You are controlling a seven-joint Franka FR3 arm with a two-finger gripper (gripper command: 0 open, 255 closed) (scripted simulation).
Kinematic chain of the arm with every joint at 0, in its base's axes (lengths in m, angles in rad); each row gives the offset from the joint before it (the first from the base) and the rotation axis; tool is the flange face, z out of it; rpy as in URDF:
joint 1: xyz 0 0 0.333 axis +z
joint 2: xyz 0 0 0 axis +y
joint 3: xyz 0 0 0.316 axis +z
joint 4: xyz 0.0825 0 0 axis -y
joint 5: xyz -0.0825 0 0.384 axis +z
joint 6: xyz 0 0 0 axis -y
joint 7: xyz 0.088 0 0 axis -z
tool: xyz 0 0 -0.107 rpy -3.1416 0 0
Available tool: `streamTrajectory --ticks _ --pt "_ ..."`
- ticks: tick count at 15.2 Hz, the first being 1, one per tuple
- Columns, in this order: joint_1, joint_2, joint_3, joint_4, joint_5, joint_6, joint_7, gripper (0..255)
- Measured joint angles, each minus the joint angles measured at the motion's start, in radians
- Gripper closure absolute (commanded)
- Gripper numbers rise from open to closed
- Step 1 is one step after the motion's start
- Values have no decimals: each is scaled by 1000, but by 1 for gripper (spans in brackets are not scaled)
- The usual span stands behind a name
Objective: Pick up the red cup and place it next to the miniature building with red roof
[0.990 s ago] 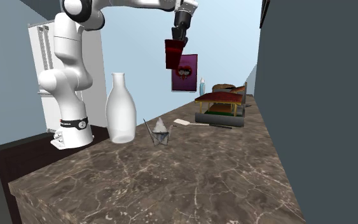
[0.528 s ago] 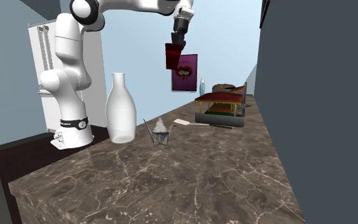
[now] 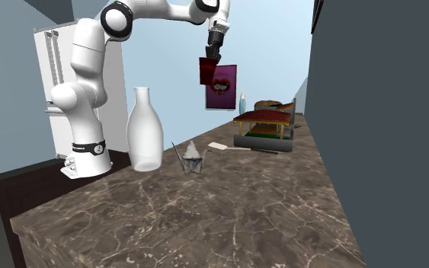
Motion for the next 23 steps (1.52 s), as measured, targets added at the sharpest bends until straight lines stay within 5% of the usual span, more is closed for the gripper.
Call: streamTrajectory --ticks 5,7,9,23 --pt "112 102 36 144 -28 -57 123 255" --pt "188 196 44 295 -63 -119 172 255" --pt "203 202 49 279 -61 -101 196 255" --pt "129 89 55 -88 -11 156 204 255"
